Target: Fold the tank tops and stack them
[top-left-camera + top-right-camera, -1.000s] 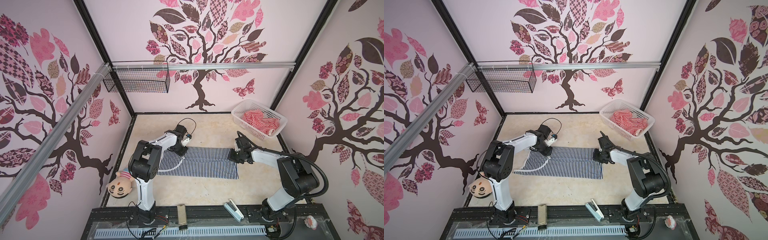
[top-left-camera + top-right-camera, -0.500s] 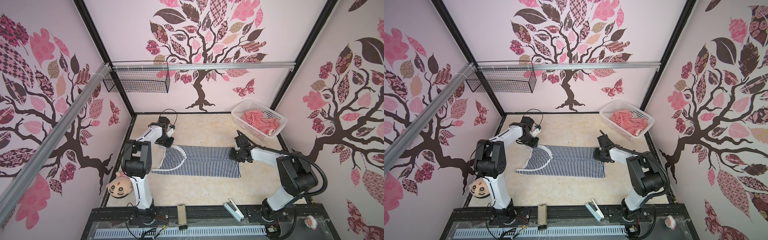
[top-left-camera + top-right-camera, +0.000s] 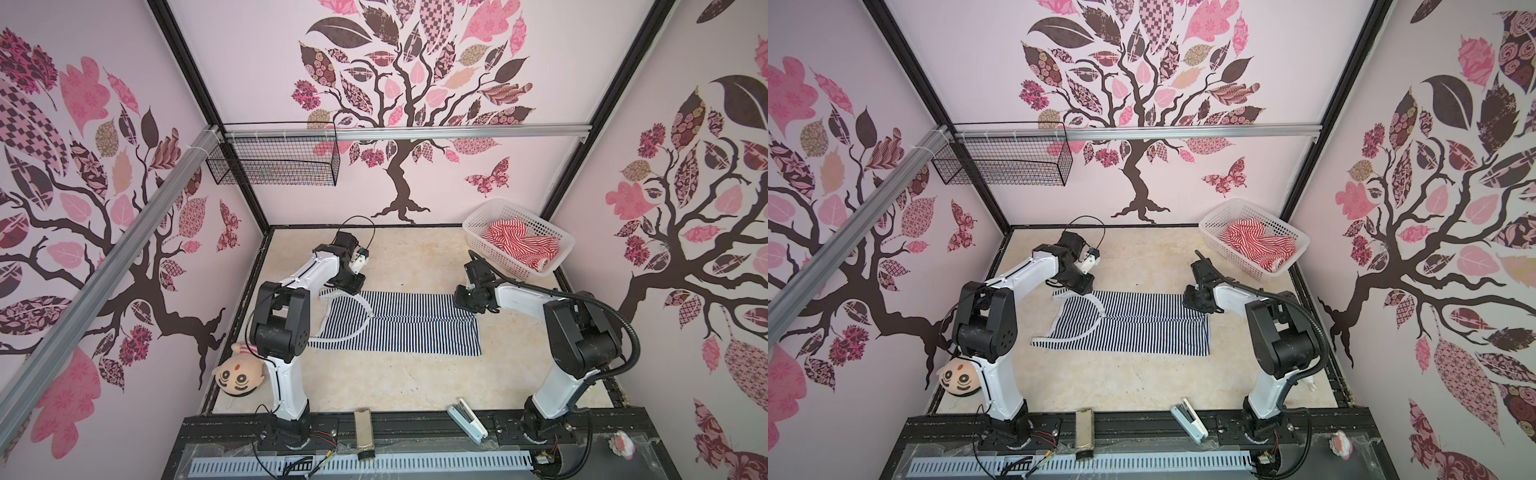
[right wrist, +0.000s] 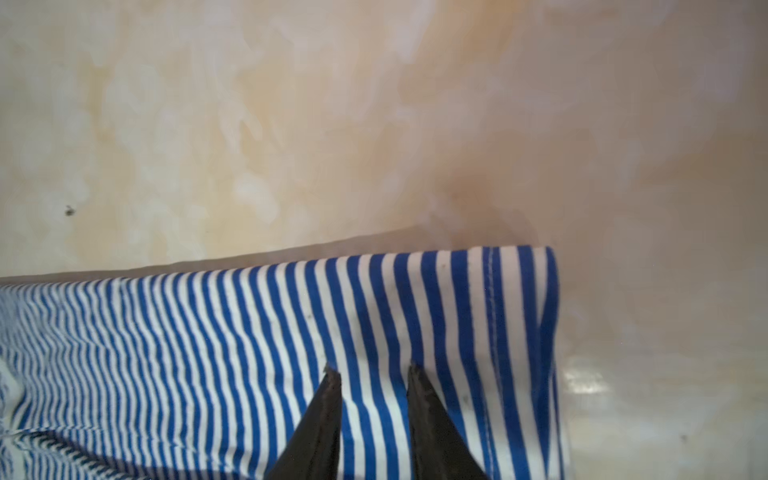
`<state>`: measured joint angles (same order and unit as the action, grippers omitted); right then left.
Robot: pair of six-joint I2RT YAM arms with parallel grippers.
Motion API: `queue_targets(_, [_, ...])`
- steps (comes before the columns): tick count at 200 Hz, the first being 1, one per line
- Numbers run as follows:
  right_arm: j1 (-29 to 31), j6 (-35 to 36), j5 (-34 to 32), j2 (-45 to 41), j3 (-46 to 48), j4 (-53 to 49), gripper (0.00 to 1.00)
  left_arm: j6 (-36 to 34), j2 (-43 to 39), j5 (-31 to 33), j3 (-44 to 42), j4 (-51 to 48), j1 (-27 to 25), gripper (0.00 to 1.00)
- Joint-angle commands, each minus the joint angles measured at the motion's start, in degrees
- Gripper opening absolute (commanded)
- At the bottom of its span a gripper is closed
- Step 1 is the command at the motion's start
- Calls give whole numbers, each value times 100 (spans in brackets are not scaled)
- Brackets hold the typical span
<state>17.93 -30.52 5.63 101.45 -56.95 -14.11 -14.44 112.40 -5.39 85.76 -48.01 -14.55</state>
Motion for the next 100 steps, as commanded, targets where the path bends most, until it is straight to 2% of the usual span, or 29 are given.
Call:
queue_targets(1, [-9,106,-81,203,-20,-83,29,-19,353,183,111,147,33,32])
queue_targets(26, [-10,185,-197,239,128,-27,22,-50,507,477,91,254,40,32])
queue_targets(68, [-12,162,-202,-48,634,48,21,-154,951,856,412,120,91,32])
queue_targets(84, [-9,109,-220,-247,834,60,21,-159,1171,890,828,9,94,32])
queue_targets(100, [-10,33,-154,-447,972,40,21,-161,1555,755,1592,-290,79,32])
